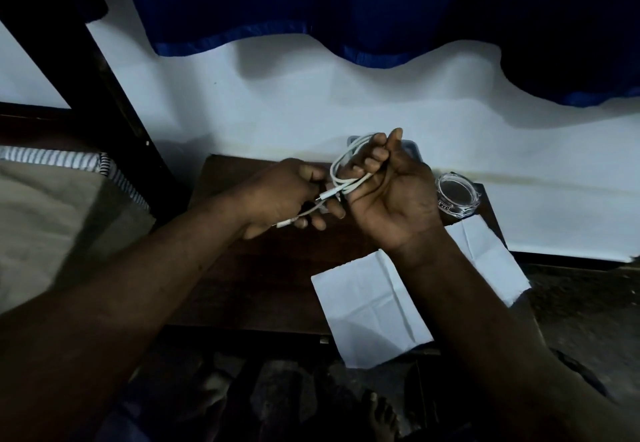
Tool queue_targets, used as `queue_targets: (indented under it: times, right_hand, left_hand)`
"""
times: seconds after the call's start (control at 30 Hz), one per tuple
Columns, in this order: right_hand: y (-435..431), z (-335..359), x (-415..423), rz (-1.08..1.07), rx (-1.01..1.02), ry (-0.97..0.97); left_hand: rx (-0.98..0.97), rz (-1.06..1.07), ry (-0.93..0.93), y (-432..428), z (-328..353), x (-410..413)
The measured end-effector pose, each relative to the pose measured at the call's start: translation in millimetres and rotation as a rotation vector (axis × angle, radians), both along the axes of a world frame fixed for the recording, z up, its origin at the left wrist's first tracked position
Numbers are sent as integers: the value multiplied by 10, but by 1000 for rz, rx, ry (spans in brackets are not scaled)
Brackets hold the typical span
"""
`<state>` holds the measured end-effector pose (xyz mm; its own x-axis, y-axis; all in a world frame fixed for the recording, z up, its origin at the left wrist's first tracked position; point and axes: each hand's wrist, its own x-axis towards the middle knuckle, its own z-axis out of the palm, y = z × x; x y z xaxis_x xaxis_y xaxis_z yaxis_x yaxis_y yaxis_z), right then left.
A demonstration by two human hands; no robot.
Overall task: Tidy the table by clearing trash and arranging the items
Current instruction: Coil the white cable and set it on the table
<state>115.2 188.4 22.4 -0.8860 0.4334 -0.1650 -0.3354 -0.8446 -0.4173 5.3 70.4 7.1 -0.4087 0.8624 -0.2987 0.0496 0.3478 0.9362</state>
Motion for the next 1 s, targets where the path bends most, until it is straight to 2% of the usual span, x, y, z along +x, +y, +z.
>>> queue_targets:
  times: [0.17,0.37,0.5,0.7,1.0]
  right_hand:
    - [32,24,15,-53,8,7]
    - [59,21,23,-28,102,-27]
    - [64,15,13,26,152,-71]
    - [73,22,32,118,103,-65]
    - [86,40,53,173,60,-93]
  left_hand:
    - [86,-3,-293,-17,28,16]
    - [92,-17,-297,-31,66,-27]
    - [86,13,-414,-32,71,-79]
    - [103,146,-263,-18,55,-65]
    - [167,34,-411,-55,64,-90]
